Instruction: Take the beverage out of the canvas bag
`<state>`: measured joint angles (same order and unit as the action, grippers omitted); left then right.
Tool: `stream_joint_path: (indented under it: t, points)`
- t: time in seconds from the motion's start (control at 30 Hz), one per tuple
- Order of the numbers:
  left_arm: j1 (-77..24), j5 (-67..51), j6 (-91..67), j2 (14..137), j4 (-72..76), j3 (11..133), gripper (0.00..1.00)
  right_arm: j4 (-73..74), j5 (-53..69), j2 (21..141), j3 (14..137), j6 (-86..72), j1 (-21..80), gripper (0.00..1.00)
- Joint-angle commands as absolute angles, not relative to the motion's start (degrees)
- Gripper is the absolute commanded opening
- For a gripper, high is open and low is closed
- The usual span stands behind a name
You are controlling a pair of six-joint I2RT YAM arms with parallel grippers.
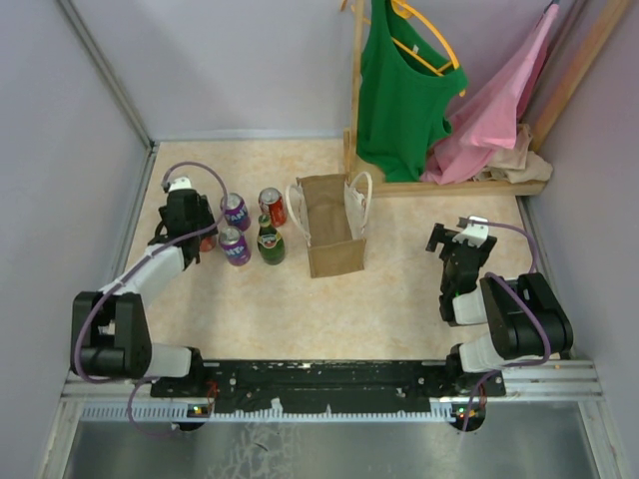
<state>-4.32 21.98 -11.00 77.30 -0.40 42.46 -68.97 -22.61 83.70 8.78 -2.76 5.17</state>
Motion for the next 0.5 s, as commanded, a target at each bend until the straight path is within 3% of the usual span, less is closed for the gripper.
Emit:
stream_joint_path:
  t: [0.0,0.1,0.2,0.23,0.3,0.33,0.4,0.43,0.47]
  points:
    - [-3.61,19.06,-12.04,79.23,5.01,46.94,0.00,-71.48,-22.99,83.23,9.84,-2.89,4.79,0.99]
    - [-3.65,17.60,-12.04,80.82,4.18,48.23,0.04,-71.54,-23.00,83.23,9.80,-2.90,4.82,0.99]
    - [-3.64,17.00,-11.86,82.04,3.54,48.94,0.17,-71.55,-23.03,83.23,9.84,-2.88,4.83,0.99]
    - [-3.68,16.82,-11.91,82.24,3.34,49.06,0.25,-71.51,-22.98,83.21,9.84,-2.88,4.83,0.99]
    - [-3.61,16.61,-12.11,82.27,2.86,49.20,0.56,-71.52,-23.02,83.23,9.84,-2.85,4.83,0.99]
    - [-3.63,16.66,-12.17,82.20,2.61,49.28,0.66,-71.47,-23.02,83.23,9.84,-2.89,4.83,0.99]
    - [-3.69,16.83,-12.26,81.81,2.11,49.54,0.77,-71.47,-22.97,83.24,9.82,-2.90,4.79,0.99]
    - [-3.63,16.99,-12.27,81.68,1.76,49.70,0.96,-71.48,-23.02,83.23,9.84,-2.86,4.81,0.99]
    - [-3.68,17.21,-12.23,81.42,1.55,49.81,0.99,-71.52,-23.00,83.23,9.84,-2.85,4.83,0.99]
